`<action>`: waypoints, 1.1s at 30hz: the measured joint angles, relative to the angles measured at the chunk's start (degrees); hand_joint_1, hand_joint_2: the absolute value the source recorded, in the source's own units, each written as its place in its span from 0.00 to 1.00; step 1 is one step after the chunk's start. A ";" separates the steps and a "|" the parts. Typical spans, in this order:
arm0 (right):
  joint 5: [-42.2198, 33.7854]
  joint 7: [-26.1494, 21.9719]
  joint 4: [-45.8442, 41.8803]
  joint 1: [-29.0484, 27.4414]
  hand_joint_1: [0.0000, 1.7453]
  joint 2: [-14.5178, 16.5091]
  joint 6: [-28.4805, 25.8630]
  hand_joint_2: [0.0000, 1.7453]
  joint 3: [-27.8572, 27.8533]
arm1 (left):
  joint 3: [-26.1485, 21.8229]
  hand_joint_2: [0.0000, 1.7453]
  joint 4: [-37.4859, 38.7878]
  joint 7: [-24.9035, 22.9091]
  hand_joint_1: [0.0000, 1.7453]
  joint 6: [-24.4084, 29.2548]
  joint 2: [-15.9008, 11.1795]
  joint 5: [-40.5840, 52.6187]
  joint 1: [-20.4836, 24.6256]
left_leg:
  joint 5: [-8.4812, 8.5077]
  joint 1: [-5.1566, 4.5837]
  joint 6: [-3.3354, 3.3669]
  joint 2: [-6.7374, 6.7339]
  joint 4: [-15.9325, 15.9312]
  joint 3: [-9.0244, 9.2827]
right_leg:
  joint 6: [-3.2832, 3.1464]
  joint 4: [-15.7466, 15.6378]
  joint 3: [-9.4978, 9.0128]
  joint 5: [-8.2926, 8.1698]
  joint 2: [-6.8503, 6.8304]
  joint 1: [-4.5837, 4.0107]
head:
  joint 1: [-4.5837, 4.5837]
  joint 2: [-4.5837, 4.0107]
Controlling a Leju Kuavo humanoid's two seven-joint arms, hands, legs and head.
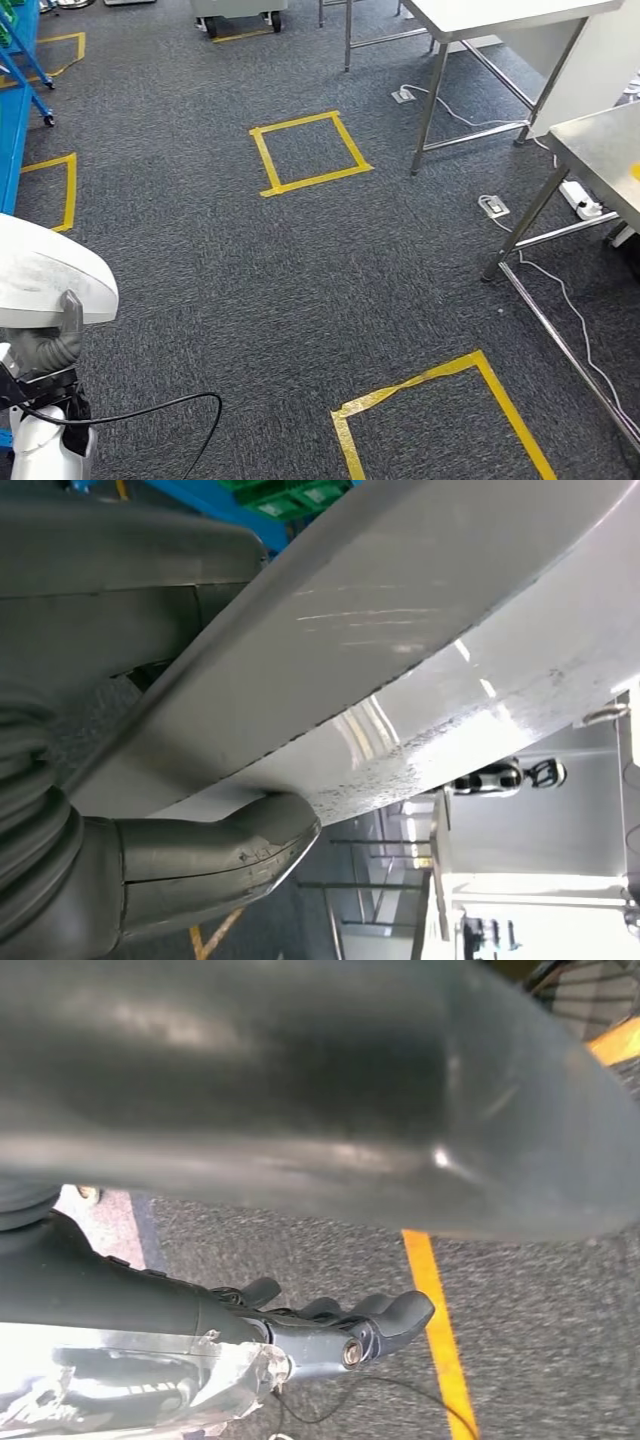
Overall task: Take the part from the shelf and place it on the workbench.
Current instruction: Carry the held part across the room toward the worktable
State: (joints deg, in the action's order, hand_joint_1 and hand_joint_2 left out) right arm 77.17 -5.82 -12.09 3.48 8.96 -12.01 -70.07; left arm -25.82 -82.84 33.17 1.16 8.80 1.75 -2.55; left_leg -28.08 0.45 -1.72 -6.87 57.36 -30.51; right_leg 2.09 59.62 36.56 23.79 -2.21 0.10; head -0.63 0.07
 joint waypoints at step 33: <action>1.70 -0.60 0.00 0.20 0.00 0.87 0.46 0.00 0.22 | 0.99 1.00 3.85 -1.56 1.00 0.15 -6.68 10.06 5.55 | -0.67 -0.02 -0.05 2.05 2.30 -1.68 | -1.34 -1.01 -1.09 -0.02 1.36 -0.40 | 0.72 0.00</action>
State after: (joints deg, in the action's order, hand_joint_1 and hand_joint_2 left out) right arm 78.87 -6.42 -12.09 3.68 9.83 -11.55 -69.84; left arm -24.83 -78.98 31.60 1.31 2.12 11.81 3.00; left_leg -28.75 0.42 -1.76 -4.81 59.66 -32.19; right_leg 0.74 58.60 35.47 23.77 -0.85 -0.30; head 0.09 0.07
